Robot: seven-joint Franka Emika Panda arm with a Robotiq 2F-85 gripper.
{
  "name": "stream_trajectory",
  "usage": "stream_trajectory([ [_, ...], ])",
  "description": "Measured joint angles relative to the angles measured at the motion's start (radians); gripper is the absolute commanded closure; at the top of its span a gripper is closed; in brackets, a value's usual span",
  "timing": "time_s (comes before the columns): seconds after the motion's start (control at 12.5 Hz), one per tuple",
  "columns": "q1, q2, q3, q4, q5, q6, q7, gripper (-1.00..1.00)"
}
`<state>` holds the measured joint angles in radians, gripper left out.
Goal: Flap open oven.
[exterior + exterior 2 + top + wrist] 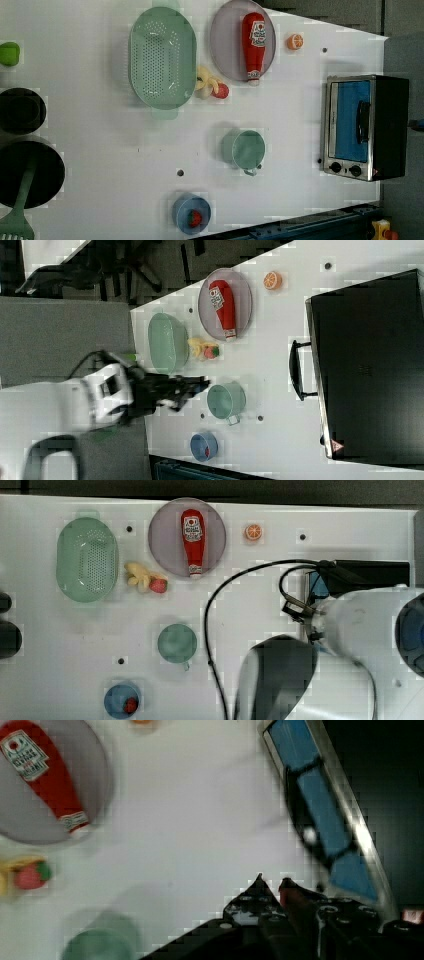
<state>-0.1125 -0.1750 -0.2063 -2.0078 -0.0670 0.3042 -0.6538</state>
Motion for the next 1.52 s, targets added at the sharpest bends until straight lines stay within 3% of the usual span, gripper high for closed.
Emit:
stream_trajectory([
  [0.4, -0.004, 0.089, -0.110, -0.178, -0.020, 0.305, -0.306, 0.65],
  [0.64, -0.007, 0.173, -0.164, -0.227, -0.019, 0.477, -0.420, 0.65],
  [1.12, -0.017, 0.300, -0.183, -0.234, -0.020, 0.526, -0.458, 0.65],
  [1.52, -0.017, 0.323, -0.180, -0.234, -0.027, 0.567, -0.477, 0.65],
])
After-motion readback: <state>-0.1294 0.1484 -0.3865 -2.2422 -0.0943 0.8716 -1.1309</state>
